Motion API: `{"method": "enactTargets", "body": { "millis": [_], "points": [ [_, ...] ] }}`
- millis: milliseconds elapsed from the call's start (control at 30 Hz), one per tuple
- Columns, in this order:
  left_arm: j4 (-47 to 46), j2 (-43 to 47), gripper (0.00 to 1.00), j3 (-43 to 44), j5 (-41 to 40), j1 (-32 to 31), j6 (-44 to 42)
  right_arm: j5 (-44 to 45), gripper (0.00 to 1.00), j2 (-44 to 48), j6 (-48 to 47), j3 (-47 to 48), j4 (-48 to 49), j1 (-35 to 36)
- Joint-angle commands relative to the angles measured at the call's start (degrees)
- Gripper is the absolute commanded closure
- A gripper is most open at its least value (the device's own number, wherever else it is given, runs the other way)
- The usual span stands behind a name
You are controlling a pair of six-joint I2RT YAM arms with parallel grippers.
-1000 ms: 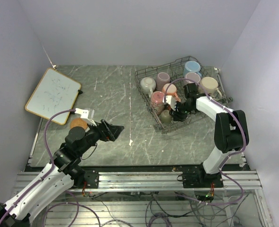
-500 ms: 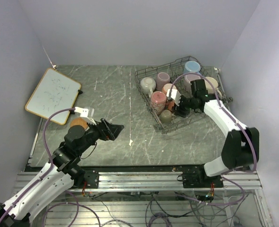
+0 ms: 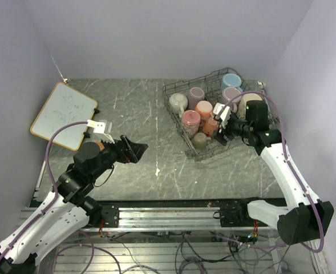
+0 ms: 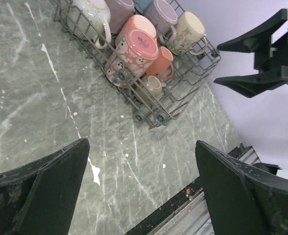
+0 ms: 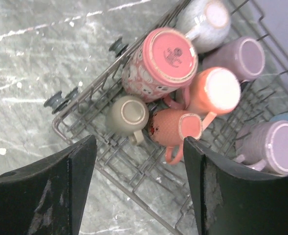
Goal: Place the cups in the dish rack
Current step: Turn the cup upside down in the dish rack, then reset both arms
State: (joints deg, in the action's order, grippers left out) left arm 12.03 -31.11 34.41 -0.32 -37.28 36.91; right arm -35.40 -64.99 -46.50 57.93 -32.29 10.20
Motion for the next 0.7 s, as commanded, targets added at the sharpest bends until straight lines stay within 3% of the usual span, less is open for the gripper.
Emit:
{"method": "enactTargets", "body": {
  "millis": [0,133,333,667],
  "points": [
    [6.0,-2.0,0.0,5.7,-3.1,0.2,-4.3,0.6,0.25,3.1,8.2,-0.1,5.9,-0.3],
    [10.9,-4.0,0.01,10.8,-5.9,0.2,-7.9,1.9,0.1,4.6,13.6,1.0,9.5,-0.5],
    [12.5,-7.4,0.01,17.2,-6.5,0.2,-11.9,1.1,0.01,3.1,22.6,6.3,10.9,-0.8],
    [8.6,-16.5,0.02,31.0,-0.5,0.2,-16.6,-0.4,0.0,0.9,35.2,16.5,11.5,-2.0]
  ]
}}
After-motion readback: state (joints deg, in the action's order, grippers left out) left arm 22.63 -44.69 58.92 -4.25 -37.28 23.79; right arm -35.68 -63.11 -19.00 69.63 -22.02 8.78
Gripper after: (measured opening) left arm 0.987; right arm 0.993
